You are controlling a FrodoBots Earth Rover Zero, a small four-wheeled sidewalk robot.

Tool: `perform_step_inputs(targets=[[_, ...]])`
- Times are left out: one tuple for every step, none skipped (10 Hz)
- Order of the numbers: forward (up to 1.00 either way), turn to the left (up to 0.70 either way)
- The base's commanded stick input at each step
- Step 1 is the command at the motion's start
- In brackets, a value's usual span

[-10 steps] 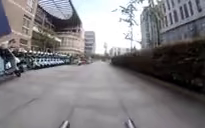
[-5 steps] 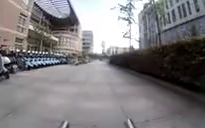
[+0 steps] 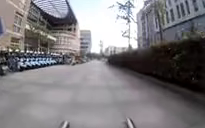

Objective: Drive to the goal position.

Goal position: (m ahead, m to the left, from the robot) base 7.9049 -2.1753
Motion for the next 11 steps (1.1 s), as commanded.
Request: perform_step_inputs(targets=[[0.70,-0.14],[0.70,-0.14],[0.70,-0.14],[0.70,-0.14],[0.70,-0.14],[0.70,-0.14],[0.70,-0.14],[0.70,-0.14],[0.70,-0.14],[0.70,-0.14],[0.70,-0.14]])
